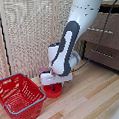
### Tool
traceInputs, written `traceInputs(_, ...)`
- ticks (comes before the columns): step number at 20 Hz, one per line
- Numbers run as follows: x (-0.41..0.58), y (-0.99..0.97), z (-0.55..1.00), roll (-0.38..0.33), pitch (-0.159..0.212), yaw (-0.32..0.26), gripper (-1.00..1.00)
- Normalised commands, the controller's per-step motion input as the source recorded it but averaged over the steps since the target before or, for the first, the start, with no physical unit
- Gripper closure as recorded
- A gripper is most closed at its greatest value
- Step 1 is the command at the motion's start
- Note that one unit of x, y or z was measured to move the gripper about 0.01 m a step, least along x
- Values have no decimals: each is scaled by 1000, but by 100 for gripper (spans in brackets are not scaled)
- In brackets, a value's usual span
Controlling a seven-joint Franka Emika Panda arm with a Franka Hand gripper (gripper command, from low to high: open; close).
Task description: Transport the gripper mindfully toward the orange-red bowl and clasp it to elevate with ease. Ensure your robot's arm aligns efficiently with the top drawer's opening. Carefully slide the orange-red bowl into the designated spot with precision. After confirmation, withdraw the gripper gently. Close the drawer smoothly by transitioning the gripper to its handle.
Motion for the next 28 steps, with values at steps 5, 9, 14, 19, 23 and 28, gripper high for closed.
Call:
traceInputs(5, -71, 22, 24, 0, 0, -4, 100)
traceInputs(9, -273, 0, 311, 7, 0, 2, 100)
traceInputs(14, -309, 0, 602, 72, 0, 38, 100)
traceInputs(19, -125, 0, 627, 51, -40, 51, 100)
traceInputs(23, 106, 0, 647, 14, -58, 66, 100)
traceInputs(28, 233, -7, 772, 4, -17, 78, 100)
